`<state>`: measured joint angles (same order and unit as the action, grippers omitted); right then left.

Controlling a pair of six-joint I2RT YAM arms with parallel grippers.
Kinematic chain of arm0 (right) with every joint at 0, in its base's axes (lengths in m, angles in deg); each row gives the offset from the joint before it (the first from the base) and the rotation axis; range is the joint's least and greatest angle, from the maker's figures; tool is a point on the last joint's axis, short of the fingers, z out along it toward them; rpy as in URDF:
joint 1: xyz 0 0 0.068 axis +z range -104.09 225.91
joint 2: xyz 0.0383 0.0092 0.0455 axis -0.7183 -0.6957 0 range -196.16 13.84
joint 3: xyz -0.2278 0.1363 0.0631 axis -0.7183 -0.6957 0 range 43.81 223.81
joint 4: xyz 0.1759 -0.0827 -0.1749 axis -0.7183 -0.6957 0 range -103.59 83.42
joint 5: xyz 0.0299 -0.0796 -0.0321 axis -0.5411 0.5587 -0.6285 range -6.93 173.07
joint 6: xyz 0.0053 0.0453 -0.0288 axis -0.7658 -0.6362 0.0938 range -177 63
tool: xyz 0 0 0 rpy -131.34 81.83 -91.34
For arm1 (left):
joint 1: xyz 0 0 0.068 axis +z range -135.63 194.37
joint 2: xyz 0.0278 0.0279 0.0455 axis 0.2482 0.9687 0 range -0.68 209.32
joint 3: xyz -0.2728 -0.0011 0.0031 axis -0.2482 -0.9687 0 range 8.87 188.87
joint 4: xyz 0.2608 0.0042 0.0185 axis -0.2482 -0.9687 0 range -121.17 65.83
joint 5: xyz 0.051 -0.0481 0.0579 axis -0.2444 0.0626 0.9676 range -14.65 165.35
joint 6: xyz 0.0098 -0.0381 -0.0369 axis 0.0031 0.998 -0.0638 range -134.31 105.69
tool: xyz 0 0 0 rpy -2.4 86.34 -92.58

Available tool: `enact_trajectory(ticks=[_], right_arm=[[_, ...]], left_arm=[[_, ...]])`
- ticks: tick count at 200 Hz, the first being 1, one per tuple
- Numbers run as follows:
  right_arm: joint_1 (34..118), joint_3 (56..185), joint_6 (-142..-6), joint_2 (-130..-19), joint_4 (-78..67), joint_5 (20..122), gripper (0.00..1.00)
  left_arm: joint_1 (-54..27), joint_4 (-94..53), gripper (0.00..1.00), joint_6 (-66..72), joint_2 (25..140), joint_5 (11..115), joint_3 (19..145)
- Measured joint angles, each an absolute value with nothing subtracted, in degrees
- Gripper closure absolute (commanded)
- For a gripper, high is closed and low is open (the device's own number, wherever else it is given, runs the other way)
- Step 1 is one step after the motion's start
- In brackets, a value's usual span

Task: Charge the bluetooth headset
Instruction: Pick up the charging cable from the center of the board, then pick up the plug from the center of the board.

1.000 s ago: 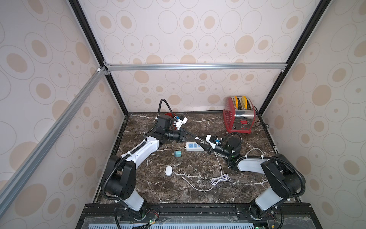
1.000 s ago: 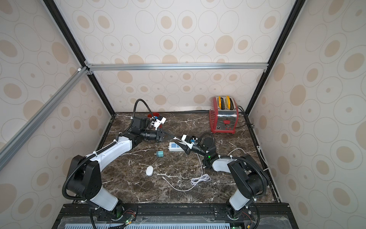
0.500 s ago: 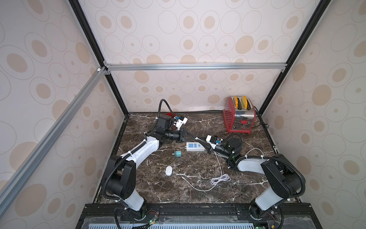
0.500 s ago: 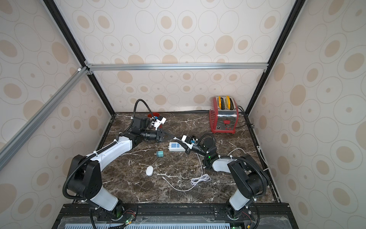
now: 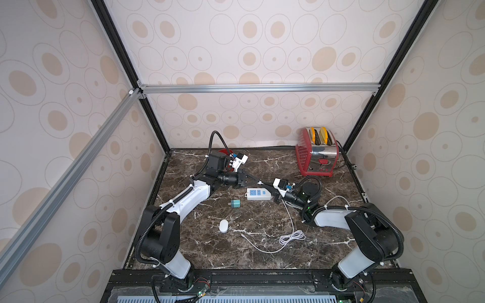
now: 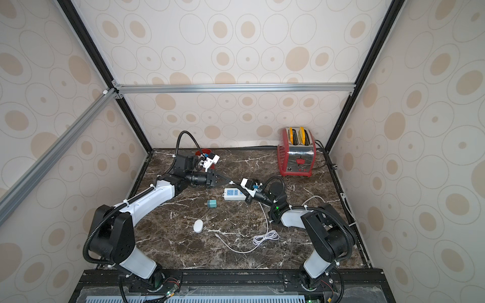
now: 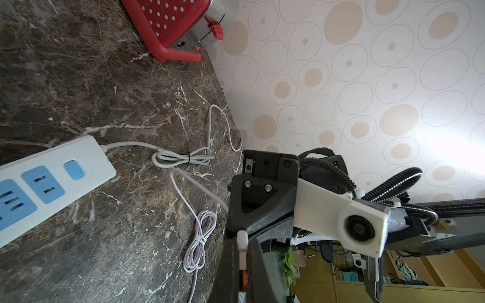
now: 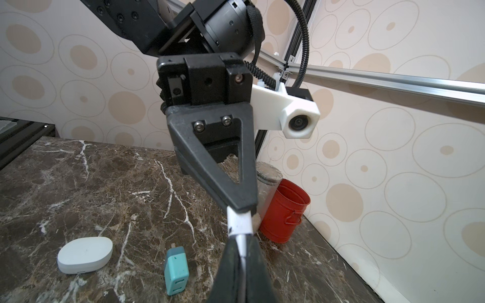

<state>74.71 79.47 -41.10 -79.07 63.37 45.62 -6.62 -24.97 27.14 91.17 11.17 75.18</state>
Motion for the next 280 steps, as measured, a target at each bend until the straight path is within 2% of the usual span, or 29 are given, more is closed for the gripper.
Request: enact_trajectory(ticks=[10,15,23,27,41,44,70,91,135,163,229,280], right_arm=[[74.71,79.47,-41.34,-79.07,63.35,45.62,1.00],[74.71,79.47,-41.50,-79.07,63.28,45.60,1.00],[74.73,79.45,-41.78,-79.07,63.19,45.55,1.00],[74.73,79.45,-42.15,-79.04,63.22,45.57,1.00],[74.32,79.42,-43.36,-78.26,62.67,45.73,1.00],[74.12,79.42,-43.88,-77.91,62.30,45.77,1.00],[71.39,78.55,-46.74,-72.05,55.81,46.84,1.00],[69.27,76.74,-47.99,-65.65,50.10,48.77,1.00],[68.35,76.26,-49.10,-57.41,34.28,51.93,1.00],[68.35,74.92,-49.04,-53.82,27.83,54.27,1.00],[68.33,73.44,-48.62,-50.56,21.77,55.87,1.00],[68.26,73.44,-48.62,-52.62,21.97,55.19,1.00]], left_arm=[[-6.62,-25.19,0.89,26.74,91.26,11.17,75.18],[-6.53,-25.38,0.76,26.55,91.28,11.21,75.18],[-6.29,-26.35,0.41,25.43,91.28,11.43,75.31],[-6.14,-27.35,0.29,24.82,91.28,11.73,75.44],[-5.46,-31.05,0.04,22.26,91.04,13.37,75.46],[-5.07,-32.12,0.01,21.70,90.91,13.92,75.44],[-1.02,-40.66,0.01,16.19,87.61,19.49,75.26],[0.72,-51.87,0.01,7.88,83.76,29.83,77.84],[-3.08,-66.34,0.01,-11.35,83.83,51.43,81.73],[-6.66,-69.49,0.01,-24.03,88.03,60.54,81.01],[-7.65,-61.78,0.02,-48.12,89.40,63.23,72.75],[-7.65,-56.88,0.05,-57.10,98.67,61.26,74.32]])
